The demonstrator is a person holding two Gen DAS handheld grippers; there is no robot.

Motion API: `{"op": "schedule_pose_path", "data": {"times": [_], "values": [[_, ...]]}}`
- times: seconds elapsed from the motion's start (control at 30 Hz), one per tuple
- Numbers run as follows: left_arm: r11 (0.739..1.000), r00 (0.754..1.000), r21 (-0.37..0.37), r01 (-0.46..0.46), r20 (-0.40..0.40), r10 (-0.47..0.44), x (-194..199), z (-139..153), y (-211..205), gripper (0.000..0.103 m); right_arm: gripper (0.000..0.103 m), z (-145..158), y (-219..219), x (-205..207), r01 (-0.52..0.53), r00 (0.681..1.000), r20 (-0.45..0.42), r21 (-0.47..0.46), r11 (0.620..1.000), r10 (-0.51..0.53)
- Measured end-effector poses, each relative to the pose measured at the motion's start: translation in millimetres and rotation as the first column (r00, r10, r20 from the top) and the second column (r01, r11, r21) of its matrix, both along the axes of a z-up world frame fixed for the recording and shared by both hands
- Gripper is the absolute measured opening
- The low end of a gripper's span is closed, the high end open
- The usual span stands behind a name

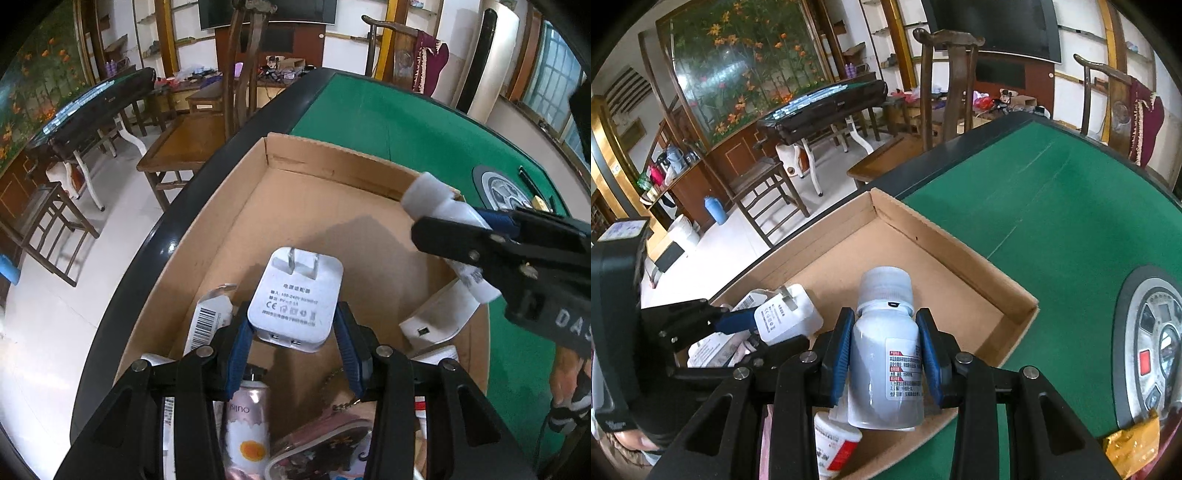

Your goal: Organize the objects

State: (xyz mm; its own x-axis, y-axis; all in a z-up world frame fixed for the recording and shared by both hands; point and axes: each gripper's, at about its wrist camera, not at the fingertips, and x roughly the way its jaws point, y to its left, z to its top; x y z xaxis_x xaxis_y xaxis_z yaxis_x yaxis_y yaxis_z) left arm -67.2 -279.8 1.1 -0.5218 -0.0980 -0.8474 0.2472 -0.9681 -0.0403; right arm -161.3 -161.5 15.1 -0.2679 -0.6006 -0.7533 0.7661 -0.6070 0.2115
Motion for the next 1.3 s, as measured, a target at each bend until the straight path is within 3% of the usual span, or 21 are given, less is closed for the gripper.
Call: {"op": "schedule_pose_path", "data": {"times": [0.83, 1.3], "values": [[1.000, 1.000, 0.028, 0.010, 0.007, -0.010, 4.5, -8.0, -0.6, 0.039, 0.037, -30.7, -46.4, -8.2, -0.011, 0.998, 0.064, 0.027, 1.000, 0.009], [0.999, 1.000, 0.047, 0.011, 0.005, -0.012, 1.9, -8.8, -1.7, 0.039, 0.038, -42.8, -41.5, -13.3, 0.008, 0.995, 0.098, 0.009, 1.000, -0.009]]}}
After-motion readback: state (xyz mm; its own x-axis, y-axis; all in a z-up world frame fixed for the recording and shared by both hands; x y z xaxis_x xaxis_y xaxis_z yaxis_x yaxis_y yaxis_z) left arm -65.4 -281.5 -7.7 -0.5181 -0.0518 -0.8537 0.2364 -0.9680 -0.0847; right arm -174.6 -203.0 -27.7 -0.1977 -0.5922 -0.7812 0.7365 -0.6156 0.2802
